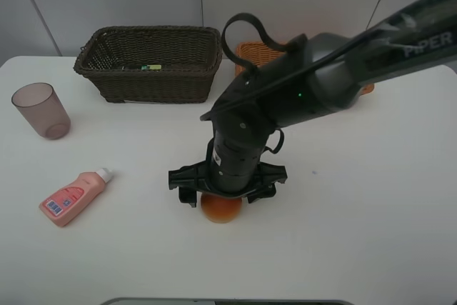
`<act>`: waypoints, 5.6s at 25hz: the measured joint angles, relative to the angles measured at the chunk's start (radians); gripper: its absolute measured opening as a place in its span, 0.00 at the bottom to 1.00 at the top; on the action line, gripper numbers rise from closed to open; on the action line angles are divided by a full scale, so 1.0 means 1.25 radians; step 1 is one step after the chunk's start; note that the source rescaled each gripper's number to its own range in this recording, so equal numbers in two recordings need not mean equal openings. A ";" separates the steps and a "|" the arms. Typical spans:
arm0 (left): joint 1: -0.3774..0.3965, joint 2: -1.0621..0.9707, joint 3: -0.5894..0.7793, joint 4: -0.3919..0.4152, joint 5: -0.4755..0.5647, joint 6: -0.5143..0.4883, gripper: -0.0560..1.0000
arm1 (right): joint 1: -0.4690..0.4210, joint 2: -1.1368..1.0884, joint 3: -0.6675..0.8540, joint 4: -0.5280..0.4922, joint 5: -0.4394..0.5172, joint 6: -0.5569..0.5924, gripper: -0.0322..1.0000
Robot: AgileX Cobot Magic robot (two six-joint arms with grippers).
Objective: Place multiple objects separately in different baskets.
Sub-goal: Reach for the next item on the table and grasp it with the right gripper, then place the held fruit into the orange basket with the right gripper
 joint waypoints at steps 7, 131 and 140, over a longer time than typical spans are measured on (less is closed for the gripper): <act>0.000 0.000 0.000 0.000 0.000 0.000 0.92 | 0.000 0.000 0.000 -0.009 0.000 0.000 0.41; 0.000 0.000 0.000 0.000 0.000 0.000 0.92 | -0.630 0.070 -0.285 -0.193 -0.084 -0.336 0.41; 0.000 0.000 0.000 0.000 0.000 0.000 0.92 | -0.630 0.070 -0.285 -0.191 -0.088 -0.336 0.75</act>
